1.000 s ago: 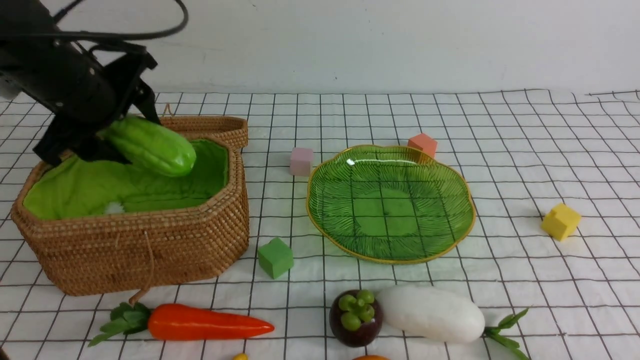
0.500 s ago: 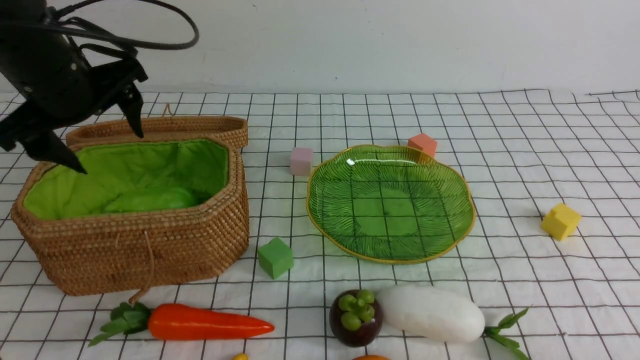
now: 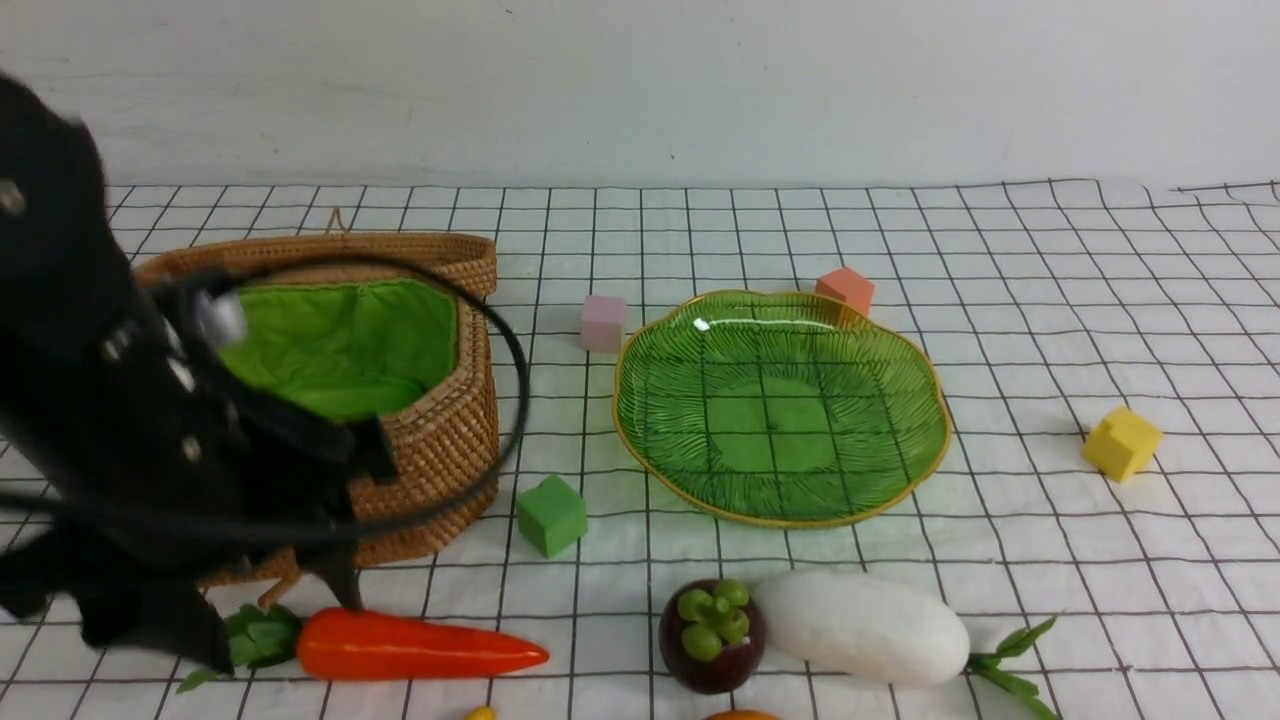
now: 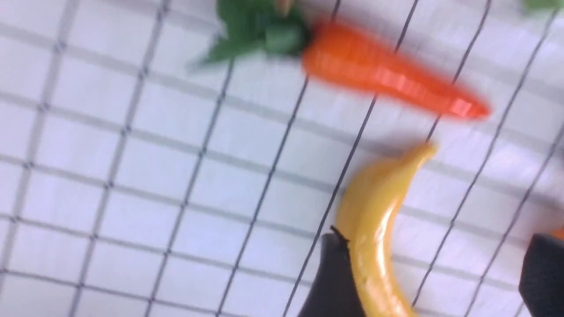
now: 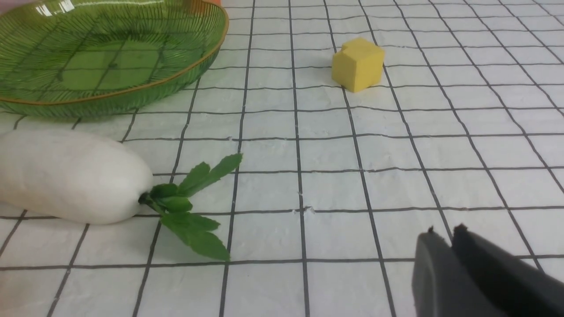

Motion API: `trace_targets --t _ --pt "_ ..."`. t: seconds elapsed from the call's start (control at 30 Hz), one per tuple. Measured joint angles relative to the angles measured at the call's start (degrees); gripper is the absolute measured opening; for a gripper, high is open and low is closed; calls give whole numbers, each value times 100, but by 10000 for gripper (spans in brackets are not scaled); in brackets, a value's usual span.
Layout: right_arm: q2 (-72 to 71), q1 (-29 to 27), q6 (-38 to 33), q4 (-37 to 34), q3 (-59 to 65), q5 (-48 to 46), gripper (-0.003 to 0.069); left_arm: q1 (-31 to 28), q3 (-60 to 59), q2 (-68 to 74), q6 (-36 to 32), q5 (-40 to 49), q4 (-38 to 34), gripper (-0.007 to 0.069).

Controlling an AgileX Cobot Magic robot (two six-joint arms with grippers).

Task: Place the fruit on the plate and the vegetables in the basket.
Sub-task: Use the left arm to grab a banana and put it into the right plate

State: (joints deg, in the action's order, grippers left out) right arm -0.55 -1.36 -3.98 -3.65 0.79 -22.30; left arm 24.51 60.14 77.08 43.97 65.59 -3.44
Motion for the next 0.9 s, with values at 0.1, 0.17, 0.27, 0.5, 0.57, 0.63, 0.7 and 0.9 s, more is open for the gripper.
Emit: trace_targets --t 0.1,0.17,0.27,0.5,0.57,0.63,0.7,0.9 --pt "0 0 0 0 0 0 82 617 -689 146 345 -639 -61 521" --pt "0 0 0 0 0 0 86 946 -975 378 592 -1090 -70 521" --pt "0 0 0 0 0 0 90 1145 -1107 961 801 -1612 -70 521" --pt "0 0 0 0 0 0 100 1154 -1100 1946 684 -2086 -23 489" --pt "0 0 0 0 0 0 102 1154 -1100 1960 617 -2093 -46 470" --pt "0 0 0 0 0 0 105 1154 -1100 1912 483 -2099 -74 386" --pt "0 0 0 0 0 0 108 1154 -1106 1802 433 -2086 -80 304" --pt "0 0 0 0 0 0 112 1154 -636 1195 222 -1674 -9 309"
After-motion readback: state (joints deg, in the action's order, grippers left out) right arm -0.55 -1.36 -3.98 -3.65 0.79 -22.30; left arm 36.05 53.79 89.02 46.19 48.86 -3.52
